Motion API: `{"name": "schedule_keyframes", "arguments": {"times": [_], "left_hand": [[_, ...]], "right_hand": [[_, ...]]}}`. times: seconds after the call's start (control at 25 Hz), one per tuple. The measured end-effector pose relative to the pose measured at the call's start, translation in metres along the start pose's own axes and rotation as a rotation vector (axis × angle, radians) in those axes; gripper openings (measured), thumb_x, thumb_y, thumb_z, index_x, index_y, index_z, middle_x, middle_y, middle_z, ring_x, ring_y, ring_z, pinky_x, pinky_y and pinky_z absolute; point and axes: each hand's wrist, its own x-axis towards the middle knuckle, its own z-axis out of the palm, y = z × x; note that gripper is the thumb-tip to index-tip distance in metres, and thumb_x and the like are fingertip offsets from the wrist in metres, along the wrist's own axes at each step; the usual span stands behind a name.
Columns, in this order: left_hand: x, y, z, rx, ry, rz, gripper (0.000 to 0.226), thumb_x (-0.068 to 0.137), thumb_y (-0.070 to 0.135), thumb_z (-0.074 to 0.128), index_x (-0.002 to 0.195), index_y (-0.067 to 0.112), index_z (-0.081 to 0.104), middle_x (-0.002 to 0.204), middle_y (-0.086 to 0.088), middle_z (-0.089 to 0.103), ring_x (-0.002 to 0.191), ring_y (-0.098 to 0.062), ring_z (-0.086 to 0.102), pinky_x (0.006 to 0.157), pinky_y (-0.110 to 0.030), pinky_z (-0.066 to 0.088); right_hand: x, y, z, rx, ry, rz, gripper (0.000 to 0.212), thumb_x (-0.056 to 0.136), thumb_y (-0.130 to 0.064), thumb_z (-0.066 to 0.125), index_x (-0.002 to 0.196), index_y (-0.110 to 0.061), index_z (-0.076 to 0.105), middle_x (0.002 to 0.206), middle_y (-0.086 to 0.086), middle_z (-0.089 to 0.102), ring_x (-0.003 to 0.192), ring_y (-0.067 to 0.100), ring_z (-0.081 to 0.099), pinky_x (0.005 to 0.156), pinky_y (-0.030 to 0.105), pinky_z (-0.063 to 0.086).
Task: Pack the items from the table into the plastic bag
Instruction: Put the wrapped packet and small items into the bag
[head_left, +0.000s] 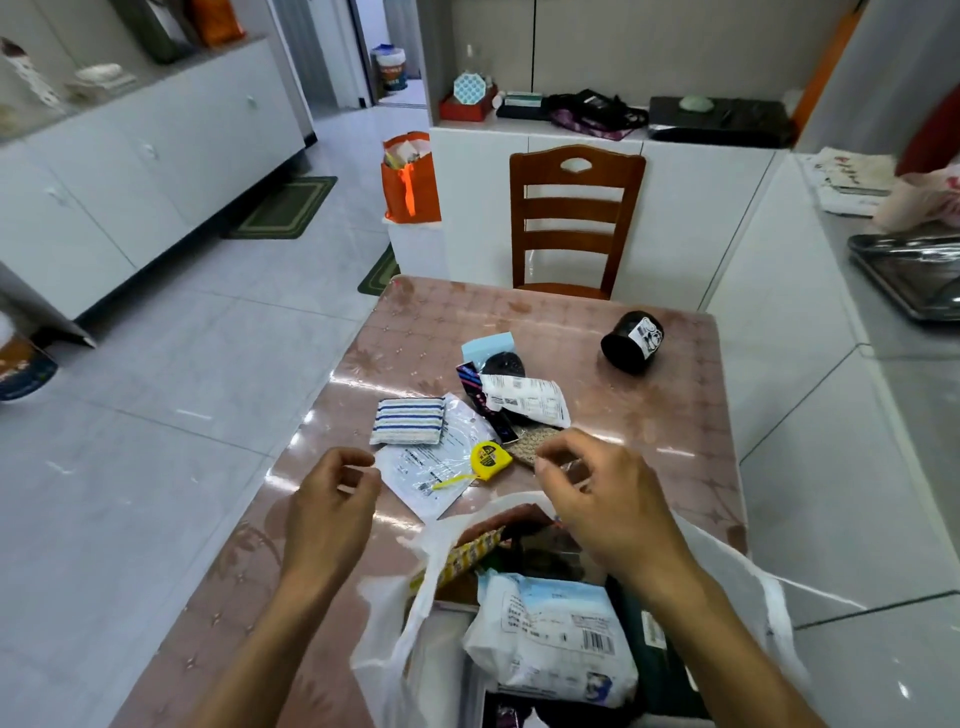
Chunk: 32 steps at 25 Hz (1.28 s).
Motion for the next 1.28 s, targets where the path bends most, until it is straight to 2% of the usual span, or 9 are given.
{"name": "schedule_keyframes", "arguments": {"times": [0.16,0.28,0.36,0.48,0.64,0.84,0.92,1.08,1.28], "left_hand": [[0.078,-0.074,0.059,0.425,-0.263,0.062,0.039,0.081,0.026,0.065,0.119,0.024,0.055,0.118,-0.004,0.063,0.097,-0.021,0.062,0.084,-0.037,0.052],[0.1,-0.118,0.103,0.821,-0.578,0.011,0.097,0.067,0.05,0.071,0.149,0.034,0.02,0.154,-0.007,0.026,0.137,-0.034,0.031,0.101,-0.046,0.04],[0.098,-0.148,0.119,0.955,-0.653,-0.049,0.114,0.065,0.054,0.073,0.15,0.042,-0.001,0.159,-0.012,0.005,0.142,-0.043,0.014,0.104,-0.055,0.034],[0.092,-0.175,0.126,0.962,-0.642,0.02,0.124,0.065,0.046,0.079,0.15,0.038,-0.01,0.159,-0.022,-0.007,0.144,-0.047,0.008,0.108,-0.053,0.032],[0.096,-0.182,0.127,0.913,-0.66,0.032,0.121,0.069,0.038,0.079,0.15,0.038,-0.01,0.159,-0.022,-0.014,0.145,-0.047,0.001,0.111,-0.051,0.027],[0.096,-0.191,0.125,0.879,-0.668,0.003,0.124,0.062,0.045,0.08,0.15,0.041,-0.007,0.159,-0.019,-0.012,0.143,-0.052,0.006,0.106,-0.058,0.035],[0.093,-0.193,0.125,0.871,-0.635,0.041,0.119,0.063,0.05,0.076,0.151,0.039,-0.003,0.159,-0.02,-0.007,0.142,-0.052,0.01,0.106,-0.055,0.034],[0.081,-0.195,0.12,0.806,-0.602,0.052,0.099,0.063,0.054,0.045,0.152,0.034,0.008,0.16,-0.015,-0.001,0.144,-0.045,0.006,0.106,-0.055,0.035],[0.085,-0.206,0.122,0.83,-0.601,0.06,0.107,0.061,0.058,0.06,0.15,0.039,0.004,0.16,-0.009,-0.005,0.145,-0.045,0.004,0.106,-0.057,0.036]], "right_hand": [[0.077,0.029,0.038,-0.114,-0.109,0.129,0.017,0.082,-0.035,0.058,0.093,-0.027,0.069,0.094,-0.01,0.072,0.086,0.016,0.067,0.076,0.036,0.054],[0.115,0.052,0.064,-0.32,-0.223,0.117,0.032,0.079,-0.031,0.059,0.111,-0.027,0.064,0.11,-0.002,0.07,0.101,0.023,0.063,0.083,0.036,0.052],[0.136,0.065,0.086,-0.474,-0.375,0.01,0.051,0.08,-0.027,0.061,0.13,-0.029,0.052,0.126,0.0,0.063,0.112,0.025,0.059,0.085,0.037,0.051],[0.17,0.087,0.134,-0.669,-0.58,-0.152,0.069,0.078,-0.032,0.066,0.14,-0.035,0.037,0.129,0.004,0.054,0.113,0.03,0.058,0.08,0.04,0.052],[0.184,0.11,0.193,-0.936,-0.771,-0.291,0.055,0.087,-0.024,0.062,0.138,-0.025,0.041,0.13,0.011,0.048,0.104,0.036,0.062,0.065,0.036,0.041],[0.186,0.091,0.182,-0.911,-0.578,-0.267,0.034,0.08,-0.023,0.062,0.112,-0.011,0.059,0.109,0.015,0.066,0.095,0.035,0.065,0.063,0.034,0.039],[0.182,0.093,0.176,-0.835,-0.551,-0.206,0.039,0.077,-0.023,0.063,0.114,-0.014,0.057,0.112,0.013,0.064,0.097,0.034,0.064,0.066,0.033,0.043],[0.163,0.105,0.181,-0.732,-0.773,-0.009,0.079,0.072,-0.034,0.076,0.14,-0.026,0.036,0.131,0.009,0.049,0.113,0.035,0.057,0.086,0.042,0.051],[0.155,0.12,0.196,-0.776,-0.616,-0.03,0.055,0.074,-0.029,0.072,0.12,-0.018,0.046,0.115,0.014,0.058,0.103,0.035,0.059,0.072,0.035,0.043]]}}
